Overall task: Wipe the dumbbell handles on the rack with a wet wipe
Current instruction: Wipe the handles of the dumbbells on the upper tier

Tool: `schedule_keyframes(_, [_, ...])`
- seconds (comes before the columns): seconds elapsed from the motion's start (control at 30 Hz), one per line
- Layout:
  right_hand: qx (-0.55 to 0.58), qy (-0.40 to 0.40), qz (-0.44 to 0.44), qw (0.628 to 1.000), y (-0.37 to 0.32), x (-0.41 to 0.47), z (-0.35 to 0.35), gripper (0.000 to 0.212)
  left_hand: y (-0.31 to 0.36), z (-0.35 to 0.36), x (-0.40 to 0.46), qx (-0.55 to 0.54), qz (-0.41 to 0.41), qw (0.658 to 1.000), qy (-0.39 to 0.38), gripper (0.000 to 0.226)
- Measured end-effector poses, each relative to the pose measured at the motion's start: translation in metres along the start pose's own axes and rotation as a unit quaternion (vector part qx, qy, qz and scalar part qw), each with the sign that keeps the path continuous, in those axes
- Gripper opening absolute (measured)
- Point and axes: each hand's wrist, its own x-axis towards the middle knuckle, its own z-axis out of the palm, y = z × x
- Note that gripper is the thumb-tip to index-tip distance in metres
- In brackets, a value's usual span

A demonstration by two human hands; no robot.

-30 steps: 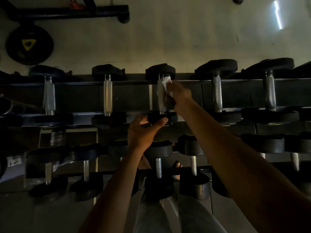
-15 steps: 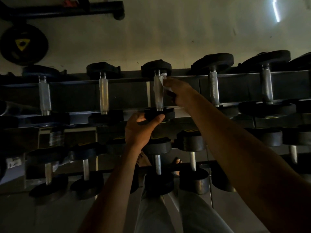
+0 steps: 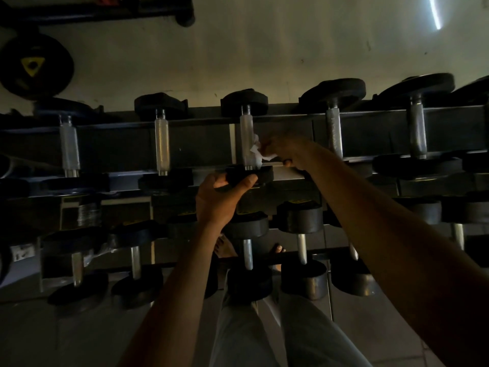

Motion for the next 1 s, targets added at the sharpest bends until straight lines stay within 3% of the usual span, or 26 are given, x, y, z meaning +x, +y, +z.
schedule_keyframes(0.1, [-0.104, -0.024, -0.024, 0.994, 0.009, -0.010, 0.004, 0.038, -0.001, 0.000, 0.001, 0.018, 0.015, 1.000, -0.003, 0.072])
schedule_keyframes(0.17, [-0.116, -0.024, -0.047, 0.992, 0.015, -0.016, 0.007, 0.042, 0.001, 0.000, 0.000, 0.023, 0.019, 1.000, -0.006, 0.062])
schedule_keyframes(0.3, [-0.066, -0.001, -0.079, 0.995, 0.023, -0.018, 0.007, 0.042, 0.001, 0.000, -0.001, 0.017, 0.022, 1.000, -0.003, 0.062])
schedule_keyframes(0.4, [0.035, 0.068, -0.152, 0.985, 0.023, -0.012, 0.002, 0.032, -0.002, 0.001, 0.002, 0.016, 0.016, 1.000, 0.000, 0.070])
schedule_keyframes(0.53, [-0.039, 0.252, -0.302, 0.918, 0.004, 0.000, -0.007, 0.027, -0.002, 0.001, 0.002, 0.032, 0.021, 0.999, -0.001, 0.074])
schedule_keyframes(0.6, [-0.109, 0.295, -0.367, 0.876, -0.014, -0.001, -0.010, 0.031, 0.001, 0.002, -0.001, 0.041, 0.022, 0.999, 0.002, 0.072])
schedule_keyframes(0.67, [-0.223, 0.285, -0.402, 0.841, -0.031, -0.001, -0.011, 0.033, 0.003, 0.002, -0.003, 0.047, 0.018, 0.999, 0.013, 0.072])
schedule_keyframes(0.77, [-0.390, 0.256, -0.385, 0.797, -0.049, 0.003, -0.016, 0.029, 0.004, 0.002, -0.005, 0.047, 0.015, 0.999, 0.007, 0.073])
schedule_keyframes(1.0, [-0.495, 0.250, -0.408, 0.725, -0.058, 0.006, -0.009, 0.032, 0.000, 0.003, -0.004, 0.025, 0.000, 1.000, 0.001, 0.075])
